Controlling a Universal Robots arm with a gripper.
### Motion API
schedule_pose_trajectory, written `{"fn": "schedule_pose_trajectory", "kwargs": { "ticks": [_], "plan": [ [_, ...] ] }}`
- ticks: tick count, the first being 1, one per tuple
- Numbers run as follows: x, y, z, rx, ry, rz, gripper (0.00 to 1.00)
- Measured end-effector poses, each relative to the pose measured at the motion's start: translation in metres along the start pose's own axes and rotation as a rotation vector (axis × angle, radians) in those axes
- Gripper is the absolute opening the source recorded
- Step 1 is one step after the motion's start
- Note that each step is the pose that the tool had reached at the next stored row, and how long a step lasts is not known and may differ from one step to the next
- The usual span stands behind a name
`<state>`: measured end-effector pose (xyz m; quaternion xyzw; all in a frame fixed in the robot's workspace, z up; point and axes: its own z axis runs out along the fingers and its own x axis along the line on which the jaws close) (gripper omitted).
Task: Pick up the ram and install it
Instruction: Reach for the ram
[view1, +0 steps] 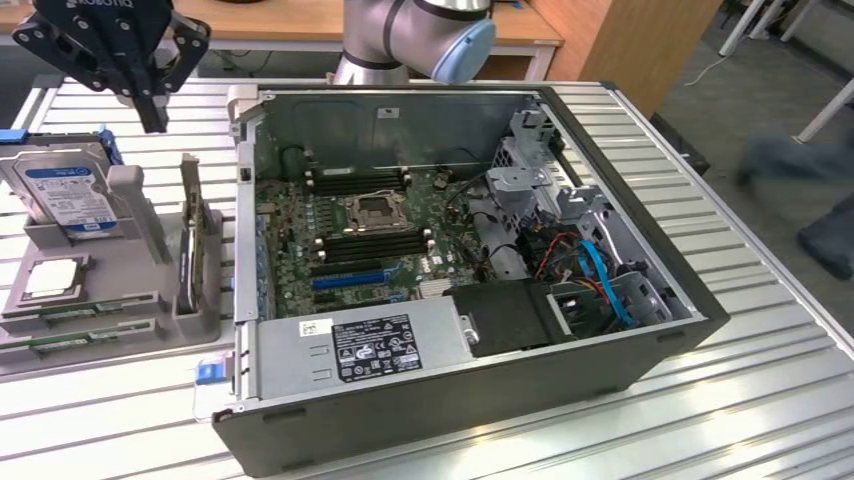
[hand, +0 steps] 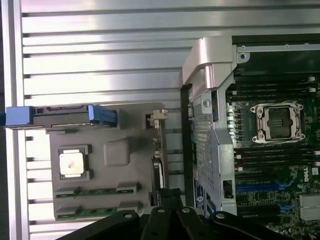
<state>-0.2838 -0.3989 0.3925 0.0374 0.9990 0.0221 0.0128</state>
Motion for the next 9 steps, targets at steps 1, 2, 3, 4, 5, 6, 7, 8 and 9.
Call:
{"fn": "schedule_pose_trajectory", "kwargs": {
  "ticks": [1,2,3,4,5,6,7,8,9],
  "plan": [
    [0.001,-0.0001,0.0000,0.0000,-0.0001,0.000,0.10],
    [0.003,-0.0002,0.0000,-0.0001,-0.0001,0.000,0.10],
    [0.004,-0.0003,-0.0001,0.0000,0.0000,0.000,0.10],
    [0.006,-0.0005,-0.0001,0.0000,-0.0001,0.000,0.10],
    [0.008,-0.0006,-0.0001,0.0000,-0.0001,0.000,0.10],
    [0.009,-0.0007,-0.0002,0.0000,-0.0001,0.000,0.10],
    [0.011,-0.0008,-0.0002,0.0000,-0.0001,0.000,0.10],
    [0.012,-0.0009,-0.0003,0.0001,0.0000,0.000,0.10],
    [0.014,-0.0010,-0.0003,0.0000,0.0000,0.000,0.10]
  ]
}}
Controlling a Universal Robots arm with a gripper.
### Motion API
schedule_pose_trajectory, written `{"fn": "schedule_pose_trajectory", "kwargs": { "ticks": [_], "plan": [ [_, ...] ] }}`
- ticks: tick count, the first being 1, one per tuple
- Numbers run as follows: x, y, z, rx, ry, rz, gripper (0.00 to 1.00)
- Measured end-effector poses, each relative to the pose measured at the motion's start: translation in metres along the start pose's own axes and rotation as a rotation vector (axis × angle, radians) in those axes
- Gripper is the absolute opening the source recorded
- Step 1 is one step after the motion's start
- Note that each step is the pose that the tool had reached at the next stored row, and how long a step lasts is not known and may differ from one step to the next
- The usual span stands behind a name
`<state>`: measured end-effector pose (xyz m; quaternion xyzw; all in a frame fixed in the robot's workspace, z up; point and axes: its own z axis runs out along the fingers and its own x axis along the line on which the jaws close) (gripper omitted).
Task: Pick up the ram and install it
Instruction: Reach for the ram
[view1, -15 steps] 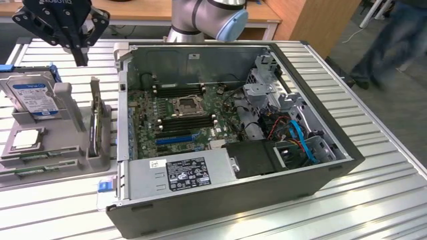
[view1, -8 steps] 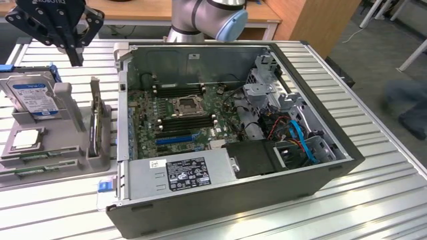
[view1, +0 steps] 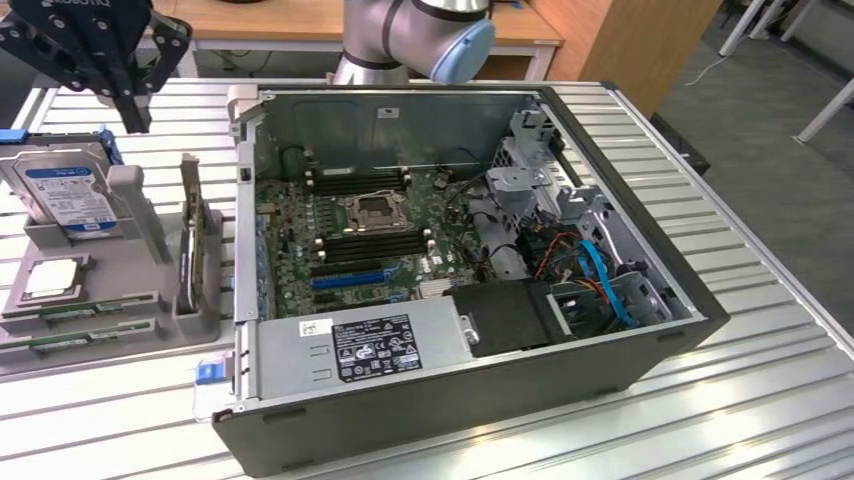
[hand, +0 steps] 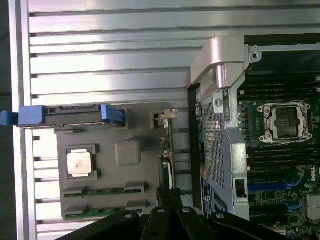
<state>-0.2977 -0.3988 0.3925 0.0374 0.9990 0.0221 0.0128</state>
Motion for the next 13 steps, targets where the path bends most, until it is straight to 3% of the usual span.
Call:
{"fn": "schedule_pose_trajectory", "kwargs": {
  "ticks": [13],
  "plan": [
    [0.018,-0.0013,-0.0002,0.0000,-0.0001,0.000,0.10]
  ]
}}
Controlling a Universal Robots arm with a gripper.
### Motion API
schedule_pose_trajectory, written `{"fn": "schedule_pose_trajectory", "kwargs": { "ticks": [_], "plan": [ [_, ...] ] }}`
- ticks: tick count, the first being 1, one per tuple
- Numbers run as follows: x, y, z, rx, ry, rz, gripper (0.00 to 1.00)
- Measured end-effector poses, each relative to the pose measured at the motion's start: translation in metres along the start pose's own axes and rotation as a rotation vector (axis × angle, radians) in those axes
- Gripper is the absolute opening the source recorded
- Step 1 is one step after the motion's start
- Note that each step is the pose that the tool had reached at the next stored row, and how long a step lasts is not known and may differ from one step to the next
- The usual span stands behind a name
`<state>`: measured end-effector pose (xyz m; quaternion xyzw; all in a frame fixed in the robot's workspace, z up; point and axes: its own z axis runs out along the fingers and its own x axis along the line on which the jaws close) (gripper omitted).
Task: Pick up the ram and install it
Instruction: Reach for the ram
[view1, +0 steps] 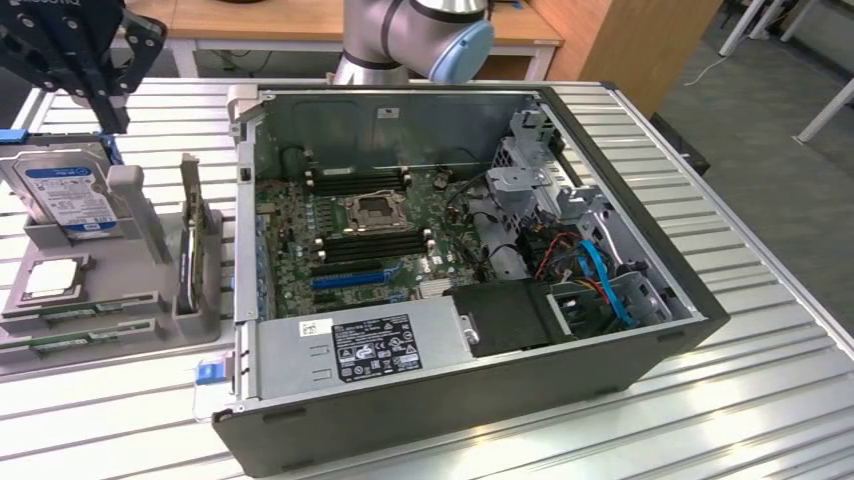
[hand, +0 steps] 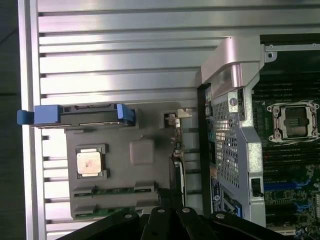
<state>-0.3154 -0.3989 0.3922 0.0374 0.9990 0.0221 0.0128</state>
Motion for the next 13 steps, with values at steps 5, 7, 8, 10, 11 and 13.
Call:
{"fn": "schedule_pose_trajectory", "kwargs": {
  "ticks": [5,7,8,10,11,13],
  "plan": [
    [0.008,-0.0006,0.0000,-0.0001,0.0000,0.000,0.10],
    [0.011,-0.0008,-0.0001,0.0000,0.0003,0.000,0.10],
    [0.013,-0.0010,-0.0001,0.0000,0.0002,0.000,0.10],
    [0.016,-0.0012,-0.0002,0.0001,0.0003,0.000,0.10],
    [0.018,-0.0013,-0.0002,0.0001,0.0004,0.000,0.10],
    [0.021,-0.0016,-0.0002,0.0001,0.0004,0.000,0.10]
  ]
}}
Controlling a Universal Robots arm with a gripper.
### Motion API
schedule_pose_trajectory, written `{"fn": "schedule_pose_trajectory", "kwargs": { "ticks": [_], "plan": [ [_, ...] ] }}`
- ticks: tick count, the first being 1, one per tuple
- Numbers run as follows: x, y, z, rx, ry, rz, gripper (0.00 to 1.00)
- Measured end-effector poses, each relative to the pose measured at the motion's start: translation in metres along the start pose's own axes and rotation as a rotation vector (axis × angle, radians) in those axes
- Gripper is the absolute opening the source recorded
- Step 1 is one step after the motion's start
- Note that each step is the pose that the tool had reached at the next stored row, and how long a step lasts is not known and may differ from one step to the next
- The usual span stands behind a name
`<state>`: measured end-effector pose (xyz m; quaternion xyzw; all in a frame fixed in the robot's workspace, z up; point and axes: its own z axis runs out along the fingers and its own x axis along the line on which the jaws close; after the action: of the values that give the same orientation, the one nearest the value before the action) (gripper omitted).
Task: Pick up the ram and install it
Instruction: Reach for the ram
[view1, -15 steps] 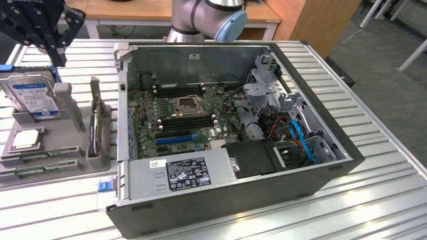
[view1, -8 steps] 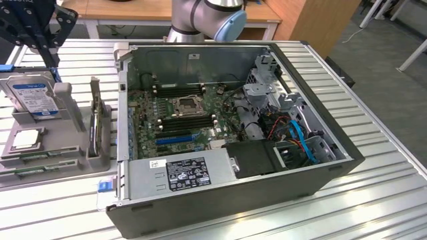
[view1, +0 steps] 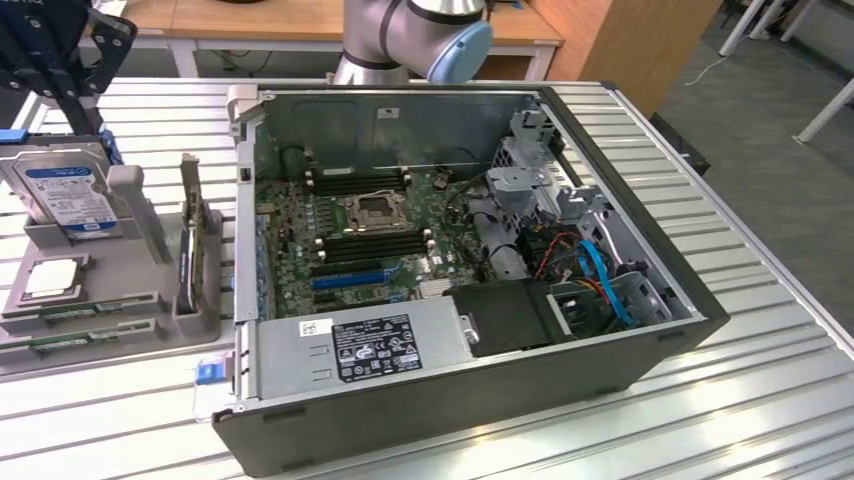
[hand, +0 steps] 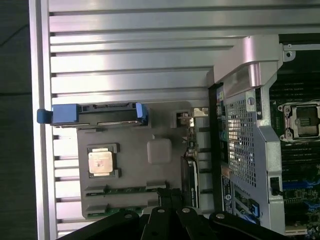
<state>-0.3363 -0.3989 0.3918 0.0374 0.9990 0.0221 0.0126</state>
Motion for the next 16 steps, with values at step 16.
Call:
{"fn": "schedule_pose_trajectory", "kwargs": {
  "ticks": [16],
  "plan": [
    [0.020,-0.0015,0.0001,0.0001,0.0016,0.000,0.10]
  ]
}}
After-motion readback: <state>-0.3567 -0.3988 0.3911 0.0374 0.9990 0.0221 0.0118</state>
